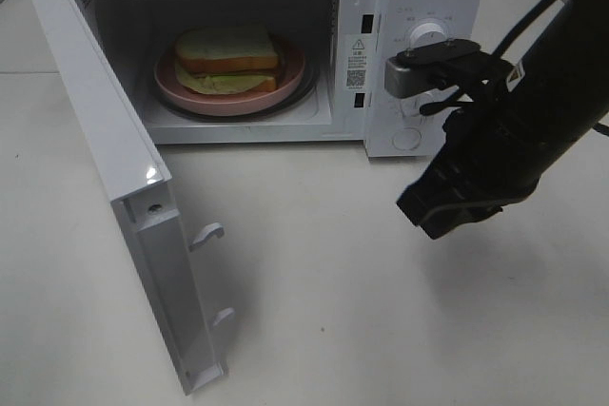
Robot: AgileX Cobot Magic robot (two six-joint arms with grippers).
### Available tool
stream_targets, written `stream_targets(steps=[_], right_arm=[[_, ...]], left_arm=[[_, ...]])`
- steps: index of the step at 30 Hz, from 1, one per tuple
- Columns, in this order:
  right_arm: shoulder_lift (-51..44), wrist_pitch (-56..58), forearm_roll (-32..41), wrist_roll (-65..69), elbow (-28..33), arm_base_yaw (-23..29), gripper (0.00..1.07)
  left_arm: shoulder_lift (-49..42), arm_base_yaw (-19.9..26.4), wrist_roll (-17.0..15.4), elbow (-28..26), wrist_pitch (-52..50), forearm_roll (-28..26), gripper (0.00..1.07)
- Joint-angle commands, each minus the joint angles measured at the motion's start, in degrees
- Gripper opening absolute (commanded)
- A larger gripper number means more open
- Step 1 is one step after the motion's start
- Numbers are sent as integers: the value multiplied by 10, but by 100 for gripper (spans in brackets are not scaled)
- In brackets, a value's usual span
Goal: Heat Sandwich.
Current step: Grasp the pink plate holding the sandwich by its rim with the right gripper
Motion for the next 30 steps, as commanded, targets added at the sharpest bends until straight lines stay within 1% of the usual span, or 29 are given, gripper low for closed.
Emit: stream_targets(steps=[1, 2, 5, 6, 7, 9, 10, 11, 14, 15, 16, 19, 20, 21, 22, 23, 24, 25, 26, 28, 29, 30], right_arm=[[-5, 34, -9, -99, -4, 1, 13], [-5, 45, -18, -152, -4, 1, 13], [-5, 51, -30, -227, -4, 1, 14], [-5, 51, -30, -227, -4, 1, 14], [-5, 57, -30, -269, -4, 1, 14], [-5, 57, -30, -311, -4, 1, 14], [-5, 57, -30, -356, -4, 1, 14], [-5, 57, -30, -356, -4, 1, 14], [-5, 57, -37, -420, -4, 1, 15], [-5, 58, -50, -455, -4, 1, 16], [-5, 58, -50, -455, -4, 1, 16], [-5, 58, -87, -494, -4, 1, 17], [-5, 56, -112, -498, -4, 1, 21], [-5, 56, -112, -498, -4, 1, 21], [-5, 56, -125, -497, -4, 1, 24], [-5, 53, -133, -495, -4, 1, 27], [-5, 48, -136, -493, -4, 1, 35], [-5, 48, -136, -493, -4, 1, 35], [-5, 44, -136, -493, -4, 1, 39], [-5, 33, -136, -490, -4, 1, 50], [-5, 25, -136, -490, -4, 1, 63], [-5, 25, -136, -490, -4, 1, 63]], left_arm=[[-10, 1, -2, 1, -6, 0, 98], [-10, 1, -2, 1, -6, 0, 98], [-10, 1, -2, 1, -6, 0, 98], [-10, 1, -2, 1, -6, 0, 98], [-10, 1, -2, 1, -6, 0, 98], [-10, 1, -2, 1, -6, 0, 98], [-10, 1, -2, 1, -6, 0, 98], [-10, 1, -2, 1, -6, 0, 98], [-10, 1, -2, 1, -6, 0, 98], [-10, 1, -2, 1, -6, 0, 98], [-10, 1, -2, 1, -6, 0, 98], [-10, 1, -2, 1, -6, 0, 98], [-10, 1, -2, 1, -6, 0, 98], [-10, 1, -2, 1, -6, 0, 98], [-10, 1, -2, 1, -6, 0, 98], [-10, 1, -2, 1, -6, 0, 98], [-10, 1, -2, 1, -6, 0, 98], [-10, 1, -2, 1, -6, 0, 98], [-10, 1, -2, 1, -6, 0, 98], [-10, 1, -2, 1, -6, 0, 98], [-10, 1, -2, 1, -6, 0, 98], [-10, 1, -2, 1, -6, 0, 98]])
